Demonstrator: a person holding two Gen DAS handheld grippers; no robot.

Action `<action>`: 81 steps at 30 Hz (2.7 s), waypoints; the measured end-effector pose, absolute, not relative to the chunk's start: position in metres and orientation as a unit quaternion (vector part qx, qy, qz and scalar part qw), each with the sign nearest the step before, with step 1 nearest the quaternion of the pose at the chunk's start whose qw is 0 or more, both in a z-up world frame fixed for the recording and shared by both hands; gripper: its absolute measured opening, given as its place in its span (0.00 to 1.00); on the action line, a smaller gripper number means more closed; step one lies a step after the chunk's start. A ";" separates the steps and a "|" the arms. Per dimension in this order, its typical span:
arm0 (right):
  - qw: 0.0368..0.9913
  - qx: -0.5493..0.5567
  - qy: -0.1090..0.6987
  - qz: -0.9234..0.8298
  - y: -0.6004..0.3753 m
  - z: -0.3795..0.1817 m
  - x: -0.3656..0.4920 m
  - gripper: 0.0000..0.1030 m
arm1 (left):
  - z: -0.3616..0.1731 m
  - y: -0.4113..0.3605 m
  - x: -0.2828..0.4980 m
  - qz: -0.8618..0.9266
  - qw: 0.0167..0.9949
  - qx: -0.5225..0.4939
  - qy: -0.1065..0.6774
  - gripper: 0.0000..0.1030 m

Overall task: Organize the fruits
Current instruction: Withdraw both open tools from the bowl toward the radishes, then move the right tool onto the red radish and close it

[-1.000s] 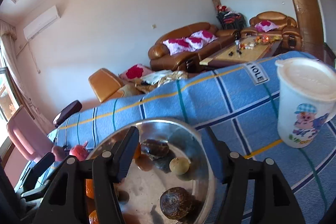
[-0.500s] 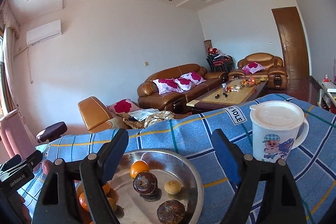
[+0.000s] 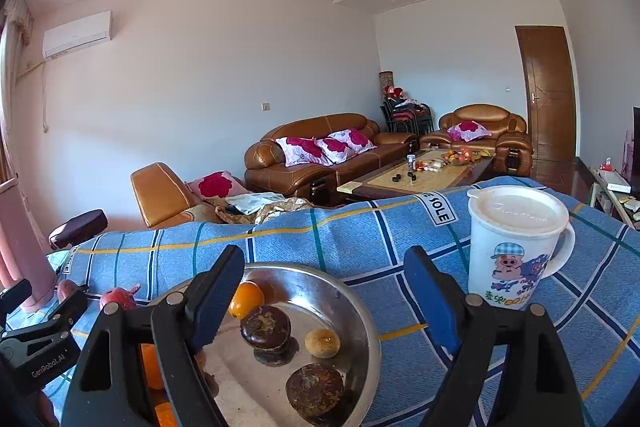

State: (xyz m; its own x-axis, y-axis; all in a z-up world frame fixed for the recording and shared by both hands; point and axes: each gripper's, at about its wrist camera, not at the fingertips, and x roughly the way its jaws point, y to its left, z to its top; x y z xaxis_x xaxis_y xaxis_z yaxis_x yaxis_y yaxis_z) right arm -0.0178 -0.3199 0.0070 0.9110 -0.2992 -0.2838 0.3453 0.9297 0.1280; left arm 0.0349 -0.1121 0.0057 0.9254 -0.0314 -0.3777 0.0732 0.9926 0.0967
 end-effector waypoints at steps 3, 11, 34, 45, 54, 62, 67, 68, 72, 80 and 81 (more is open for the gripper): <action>0.972 0.081 0.131 -0.176 -0.316 0.007 -0.021 0.81 | 0.006 -0.112 0.034 -0.030 0.980 0.055 0.191 1.00; 0.971 0.058 0.130 -0.193 -0.297 0.010 -0.034 0.81 | 0.008 -0.105 0.023 -0.044 0.981 0.045 0.185 1.00; 0.971 0.061 0.146 -0.178 -0.214 0.009 -0.034 0.81 | 0.004 -0.029 0.006 -0.033 0.978 0.042 0.204 1.00; 0.976 0.050 0.157 -0.141 -0.164 0.008 -0.011 0.81 | -0.002 0.030 0.026 0.003 0.974 0.033 0.225 1.00; 0.977 0.031 0.187 -0.100 -0.126 0.004 0.024 0.81 | -0.008 0.078 0.054 0.054 0.966 0.015 0.253 1.00; 0.965 -0.001 0.257 -0.045 -0.098 -0.007 0.085 0.81 | -0.019 0.106 0.069 0.086 0.952 -0.028 0.293 1.00; 0.950 -0.001 0.311 -0.036 -0.095 -0.020 0.121 0.81 | -0.020 0.104 0.070 0.090 0.950 -0.016 0.297 1.00; 0.947 -0.005 0.319 -0.033 -0.094 -0.022 0.126 0.81 | -0.020 0.103 0.070 0.090 0.950 -0.013 0.297 1.00; 0.938 -0.028 0.344 -0.031 -0.085 -0.029 0.144 0.81 | -0.018 0.100 0.068 0.091 0.951 -0.006 0.294 1.00; 0.914 -0.041 0.400 -0.049 -0.088 -0.042 0.172 0.71 | -0.018 0.100 0.070 0.090 0.950 -0.008 0.300 1.00; 0.909 -0.038 0.412 -0.051 -0.091 -0.046 0.176 0.65 | -0.018 0.100 0.071 0.090 0.950 -0.008 0.300 1.00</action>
